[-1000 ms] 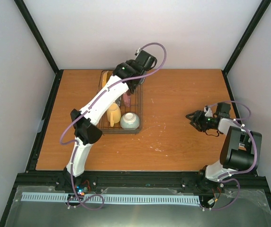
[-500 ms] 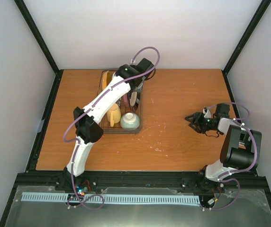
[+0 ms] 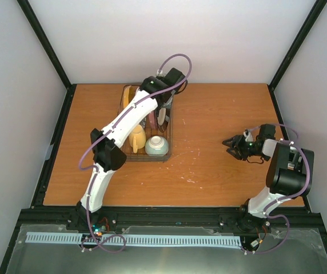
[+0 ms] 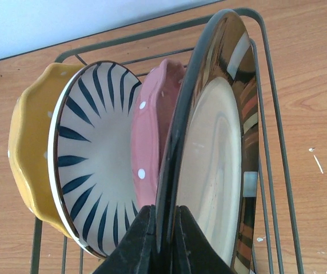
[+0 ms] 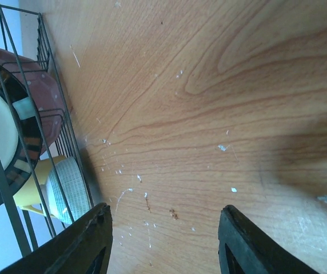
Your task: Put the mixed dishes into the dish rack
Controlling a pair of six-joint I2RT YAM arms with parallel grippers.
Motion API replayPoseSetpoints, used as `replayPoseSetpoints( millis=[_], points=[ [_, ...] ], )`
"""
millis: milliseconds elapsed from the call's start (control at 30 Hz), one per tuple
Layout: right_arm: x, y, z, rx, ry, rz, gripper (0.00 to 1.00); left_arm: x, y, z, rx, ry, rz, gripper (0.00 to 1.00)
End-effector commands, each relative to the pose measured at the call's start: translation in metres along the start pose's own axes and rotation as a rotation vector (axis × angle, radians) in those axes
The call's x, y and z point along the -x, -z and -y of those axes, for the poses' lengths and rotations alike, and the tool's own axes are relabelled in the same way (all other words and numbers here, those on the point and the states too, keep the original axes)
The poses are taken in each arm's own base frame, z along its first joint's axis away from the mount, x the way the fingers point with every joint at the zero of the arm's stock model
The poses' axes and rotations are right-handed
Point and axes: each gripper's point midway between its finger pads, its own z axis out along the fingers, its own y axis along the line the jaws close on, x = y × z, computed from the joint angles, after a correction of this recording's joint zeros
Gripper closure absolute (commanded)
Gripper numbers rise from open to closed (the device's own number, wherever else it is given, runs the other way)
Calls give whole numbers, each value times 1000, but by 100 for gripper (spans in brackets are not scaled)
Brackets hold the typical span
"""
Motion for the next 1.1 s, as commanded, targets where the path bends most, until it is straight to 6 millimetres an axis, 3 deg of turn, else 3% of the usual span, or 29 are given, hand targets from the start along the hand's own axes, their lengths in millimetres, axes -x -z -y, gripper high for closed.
replayPoseSetpoints(
  millis=[0,167,300,533,867,1067],
  points=[
    [9,0,-9,24,27,10,50,21,-11,-28,123,11,64,99],
    [10,-1,-8,26,25,12,50,56,15,-60,217,-39,184,100],
    [13,-3,-8,29,22,13,50,70,37,-79,266,-53,243,99],
    [15,-2,-10,34,25,14,50,47,37,-83,252,-42,169,99],
    [15,-2,-15,64,18,8,51,58,55,-103,308,-57,210,100],
    [14,-2,-15,67,23,6,51,47,39,-91,275,-76,164,99]
  ],
)
